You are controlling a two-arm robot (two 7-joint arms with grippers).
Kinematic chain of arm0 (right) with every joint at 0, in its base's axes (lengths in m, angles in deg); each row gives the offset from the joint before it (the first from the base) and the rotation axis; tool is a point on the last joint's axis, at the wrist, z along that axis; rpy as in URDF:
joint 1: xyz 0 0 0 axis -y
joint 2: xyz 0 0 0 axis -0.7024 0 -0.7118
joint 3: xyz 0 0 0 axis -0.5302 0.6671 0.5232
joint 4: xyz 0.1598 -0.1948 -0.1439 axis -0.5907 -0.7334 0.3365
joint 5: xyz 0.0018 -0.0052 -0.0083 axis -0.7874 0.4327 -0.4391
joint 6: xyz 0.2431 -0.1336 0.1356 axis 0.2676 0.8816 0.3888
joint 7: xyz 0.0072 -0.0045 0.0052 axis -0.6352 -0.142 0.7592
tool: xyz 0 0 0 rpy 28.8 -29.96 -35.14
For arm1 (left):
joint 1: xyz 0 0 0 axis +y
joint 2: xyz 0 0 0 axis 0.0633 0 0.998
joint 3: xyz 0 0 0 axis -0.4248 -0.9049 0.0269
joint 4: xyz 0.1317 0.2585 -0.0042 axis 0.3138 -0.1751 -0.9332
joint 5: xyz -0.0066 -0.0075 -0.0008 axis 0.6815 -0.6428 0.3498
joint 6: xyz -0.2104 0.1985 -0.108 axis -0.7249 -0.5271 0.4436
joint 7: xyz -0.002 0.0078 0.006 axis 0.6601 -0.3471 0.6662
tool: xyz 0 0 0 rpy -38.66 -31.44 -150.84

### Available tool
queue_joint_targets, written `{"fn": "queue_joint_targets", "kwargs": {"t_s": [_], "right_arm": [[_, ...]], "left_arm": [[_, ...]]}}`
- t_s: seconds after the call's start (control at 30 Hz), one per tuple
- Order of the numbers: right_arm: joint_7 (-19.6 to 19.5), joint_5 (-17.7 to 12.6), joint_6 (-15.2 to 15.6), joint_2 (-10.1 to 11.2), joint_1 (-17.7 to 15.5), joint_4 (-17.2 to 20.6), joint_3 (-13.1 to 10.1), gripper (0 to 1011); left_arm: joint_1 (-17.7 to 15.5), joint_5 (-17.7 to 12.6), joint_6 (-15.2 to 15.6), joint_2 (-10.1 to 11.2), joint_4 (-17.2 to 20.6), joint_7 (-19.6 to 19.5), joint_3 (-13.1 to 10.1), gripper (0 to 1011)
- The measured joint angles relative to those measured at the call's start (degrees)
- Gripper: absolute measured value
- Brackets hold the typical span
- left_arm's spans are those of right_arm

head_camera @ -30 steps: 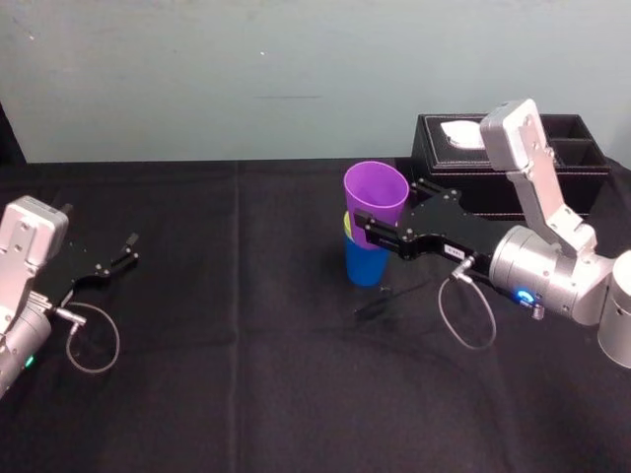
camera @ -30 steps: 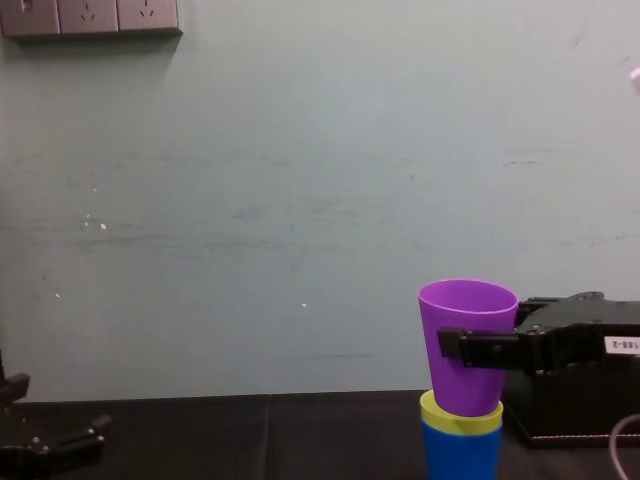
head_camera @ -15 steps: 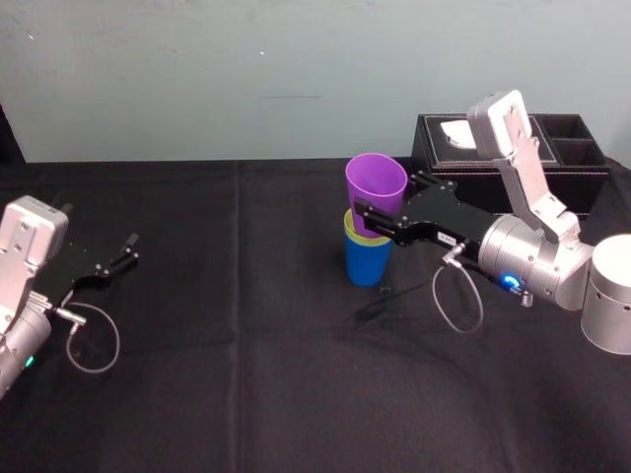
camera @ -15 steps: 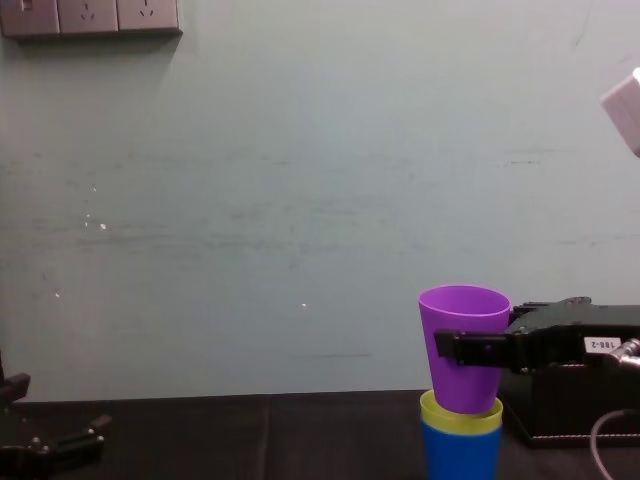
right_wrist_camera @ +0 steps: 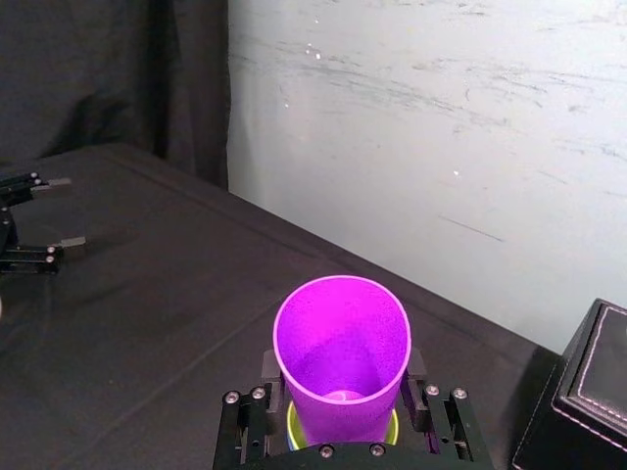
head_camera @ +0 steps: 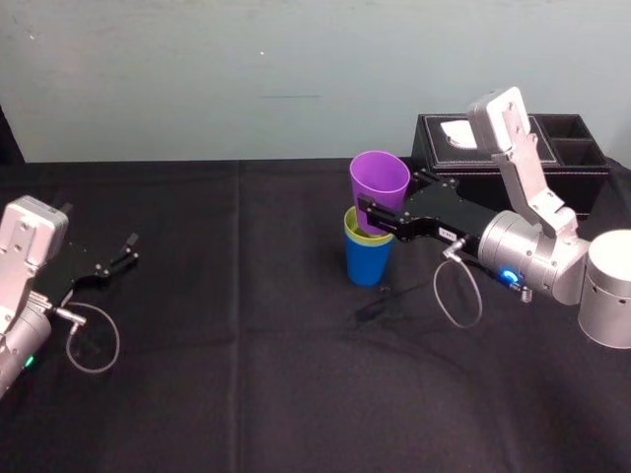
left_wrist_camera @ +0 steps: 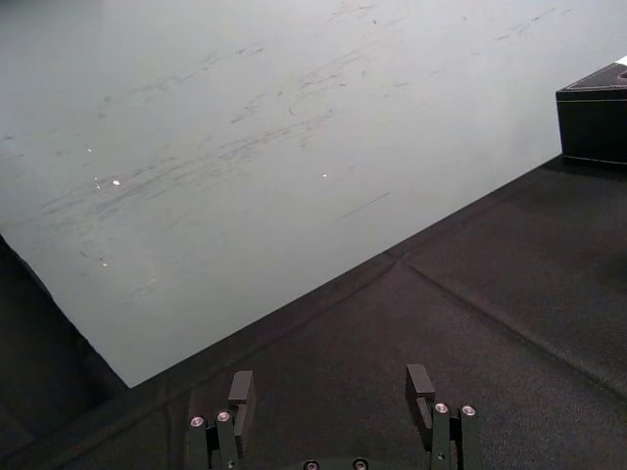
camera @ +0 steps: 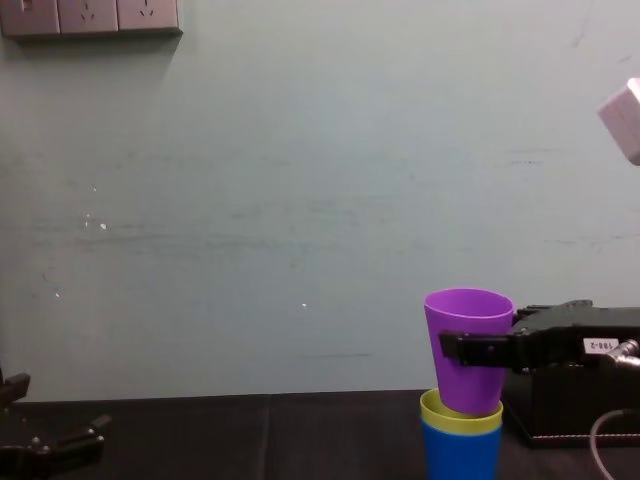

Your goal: Stack the three plastic cups sequentially using one hand.

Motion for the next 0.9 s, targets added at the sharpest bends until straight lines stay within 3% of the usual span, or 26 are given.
{"fn": "queue_joint_targets", "kwargs": {"t_s": [0.9], "right_arm": [[1.28,0.5,-1.02,-1.57,1.16,-4.44,0.65,719]], "left_arm": [[0.0,0.0,0.0,0.0,0.0,0.0,0.0,1010]]}}
